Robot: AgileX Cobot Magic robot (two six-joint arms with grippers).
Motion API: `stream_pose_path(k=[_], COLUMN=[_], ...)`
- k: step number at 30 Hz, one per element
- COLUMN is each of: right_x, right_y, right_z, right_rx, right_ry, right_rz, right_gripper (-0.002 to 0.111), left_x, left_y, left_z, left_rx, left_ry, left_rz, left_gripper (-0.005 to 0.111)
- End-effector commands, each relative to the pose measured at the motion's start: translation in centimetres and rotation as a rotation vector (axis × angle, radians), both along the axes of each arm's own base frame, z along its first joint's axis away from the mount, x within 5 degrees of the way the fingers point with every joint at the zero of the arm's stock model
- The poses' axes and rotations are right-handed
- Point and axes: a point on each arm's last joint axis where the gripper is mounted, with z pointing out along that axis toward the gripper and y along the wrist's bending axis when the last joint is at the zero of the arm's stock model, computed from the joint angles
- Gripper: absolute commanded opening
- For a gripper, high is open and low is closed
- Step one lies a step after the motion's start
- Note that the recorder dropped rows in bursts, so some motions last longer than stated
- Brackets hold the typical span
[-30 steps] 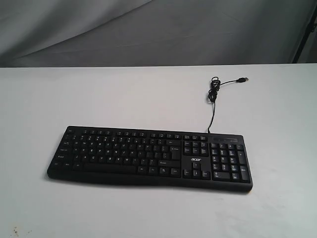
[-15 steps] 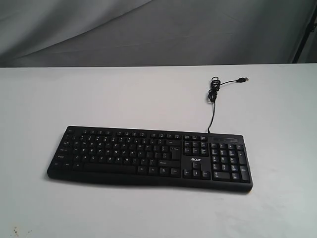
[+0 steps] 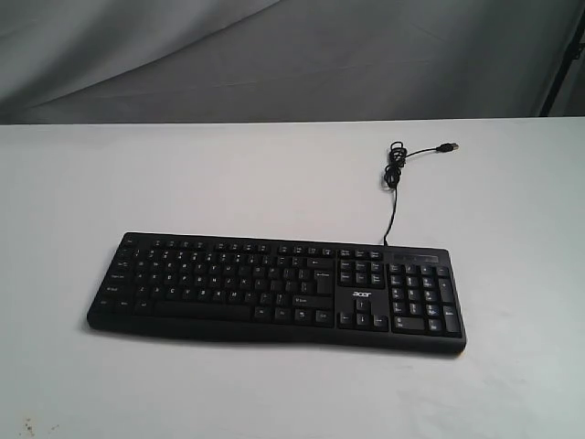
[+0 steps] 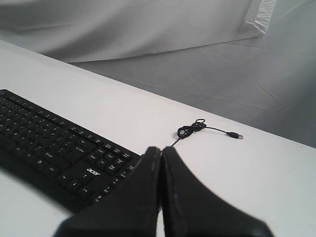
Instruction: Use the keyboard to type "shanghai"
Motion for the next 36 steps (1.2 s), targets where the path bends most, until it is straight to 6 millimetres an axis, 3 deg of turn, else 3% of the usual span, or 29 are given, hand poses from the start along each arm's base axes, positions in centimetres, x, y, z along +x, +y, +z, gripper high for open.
stream_pose_path(k=[1,4,7,11,14,16,22,26,31,36], right_x=[-0.5,-0.2,1.6,5.2,8.6,10.3,12.6,14.3,17.4,20.2], right_y=[-0.2,-0.1,0.5,1.8,3.4,5.6,14.8,20.3,25.5,29.5], right_z=[3.4,6.4,8.3,9.2,9.0,8.4,5.5,3.7,2.2,1.0], right_rx=[0.056,0.043,0.027,0.051,0.198,0.287,0.048,-0.062,-0.158,-0.307], right_ry=[-0.098,-0.12,-0.084,0.034,0.145,0.264,0.457,0.569,0.606,0.638], right_rz=[-0.001,-0.004,-0.009,-0.021,-0.025,0.021,0.297,0.362,0.39,0.419], right_gripper=[0.0,0.0,0.0,0.0,0.0,0.0,0.0,0.0,0.0,0.0], left_x=[0.0,0.0,0.0,0.0,0.0,0.0,0.0,0.0,0.0,0.0], left_y=[0.0,0.0,0.0,0.0,0.0,0.0,0.0,0.0,0.0,0.0], left_z=[-0.1,-0.1,-0.1,-0.1,-0.1,-0.1,-0.1,-0.1,-0.1,-0.1], left_rx=[-0.003,-0.003,-0.003,-0.003,-0.003,-0.003,-0.003,-0.003,-0.003,-0.003], left_ry=[-0.004,-0.004,-0.004,-0.004,-0.004,-0.004,-0.004,-0.004,-0.004,-0.004], left_rz=[-0.004,-0.004,-0.004,-0.004,-0.004,-0.004,-0.004,-0.004,-0.004,-0.004], left_gripper=[0.0,0.0,0.0,0.0,0.0,0.0,0.0,0.0,0.0,0.0])
